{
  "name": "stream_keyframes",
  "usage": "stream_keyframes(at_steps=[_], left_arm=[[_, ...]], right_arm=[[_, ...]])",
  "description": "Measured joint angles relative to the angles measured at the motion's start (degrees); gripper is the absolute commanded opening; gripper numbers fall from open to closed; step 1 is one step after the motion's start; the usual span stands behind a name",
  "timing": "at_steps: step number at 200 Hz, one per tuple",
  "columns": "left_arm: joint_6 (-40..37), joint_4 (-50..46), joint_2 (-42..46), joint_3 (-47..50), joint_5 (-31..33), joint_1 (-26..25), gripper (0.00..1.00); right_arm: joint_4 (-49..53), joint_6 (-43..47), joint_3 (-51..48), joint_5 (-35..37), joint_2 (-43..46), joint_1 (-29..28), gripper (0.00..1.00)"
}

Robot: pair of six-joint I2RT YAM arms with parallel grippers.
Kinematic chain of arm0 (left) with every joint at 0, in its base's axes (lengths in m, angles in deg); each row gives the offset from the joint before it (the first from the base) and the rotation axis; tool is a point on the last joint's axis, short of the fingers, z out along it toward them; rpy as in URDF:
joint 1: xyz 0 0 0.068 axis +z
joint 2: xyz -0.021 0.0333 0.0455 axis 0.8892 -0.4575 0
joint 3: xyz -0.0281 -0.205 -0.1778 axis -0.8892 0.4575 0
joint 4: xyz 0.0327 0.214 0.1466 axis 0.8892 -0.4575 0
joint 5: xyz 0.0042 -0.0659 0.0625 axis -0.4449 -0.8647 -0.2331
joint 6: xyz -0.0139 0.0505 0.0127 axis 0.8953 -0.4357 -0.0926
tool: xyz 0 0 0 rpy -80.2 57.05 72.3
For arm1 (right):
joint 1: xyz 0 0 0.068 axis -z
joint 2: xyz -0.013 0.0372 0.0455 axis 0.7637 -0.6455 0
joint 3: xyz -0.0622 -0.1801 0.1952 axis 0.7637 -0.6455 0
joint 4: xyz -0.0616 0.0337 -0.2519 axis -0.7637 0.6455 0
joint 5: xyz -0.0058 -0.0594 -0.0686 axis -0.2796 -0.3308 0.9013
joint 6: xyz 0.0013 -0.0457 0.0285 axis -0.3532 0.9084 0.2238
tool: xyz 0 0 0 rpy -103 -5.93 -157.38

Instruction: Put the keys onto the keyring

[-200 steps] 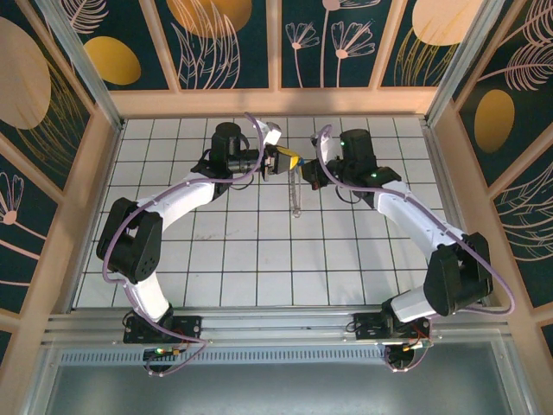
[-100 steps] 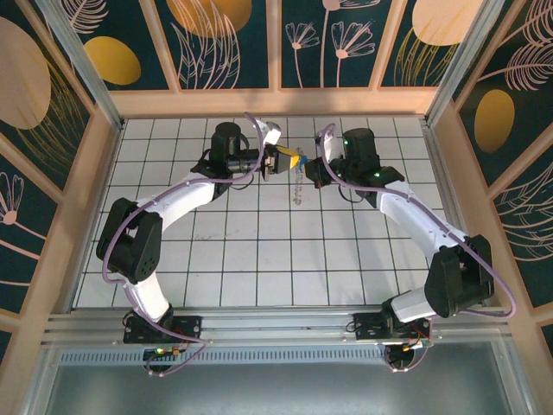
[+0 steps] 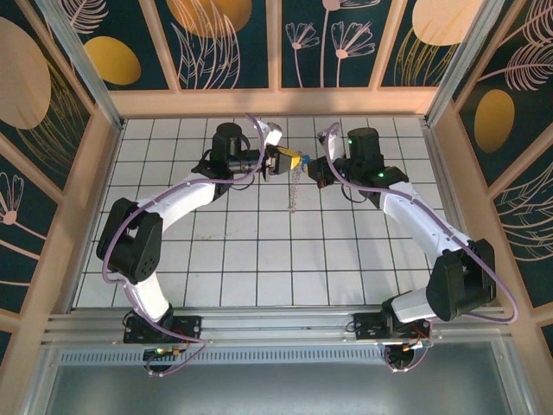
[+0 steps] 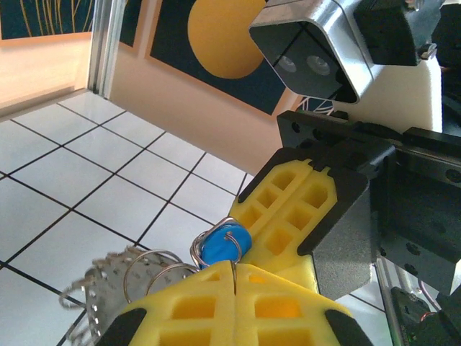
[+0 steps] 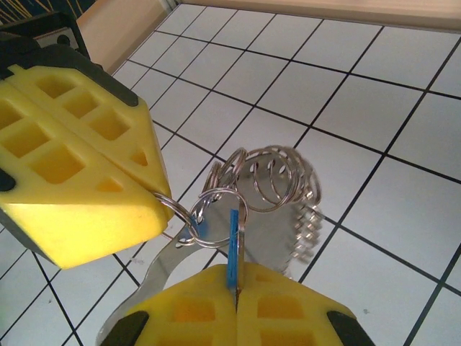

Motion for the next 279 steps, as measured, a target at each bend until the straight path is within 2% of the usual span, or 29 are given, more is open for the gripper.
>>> stream_keyframes(at_steps=[69,94,114,154,183,233,279], left_arm=[[0.04,0.04,0.00,0.00,0.04,0.00,0.00],[1.03,1.31,0.00,0.44,0.20,0.00,0.19],[2.54,3.23,0.24,1.11,0.28,0.00,0.29],[5.20,6.95,1.31,2.40,2.01,0.00,0.36],[6.56,8.00,3.89,4.46,6.75,0.00,0.37],[9.68,9.97,9.09,9.25,18.43,1.68,0.40],[11.21,9.40,12.96,13.66,27.39,4.33,0.41]], right_arm=[[0.72,-0.02,0.33,-0.02,0.00,0.11,0.00],[2.08,-0.04,1.90,0.50,0.00,0.11,0.00],[3.02,-0.09,3.43,2.38,0.00,0.46,0.00],[5.16,-0.02,5.70,4.85,-0.57,1.03,0.00],[5.31,0.00,7.61,5.49,-2.71,1.16,0.00],[6.27,0.02,12.04,5.84,-9.40,2.01,0.00],[7.89,0.02,22.91,4.11,-20.02,2.05,0.00]])
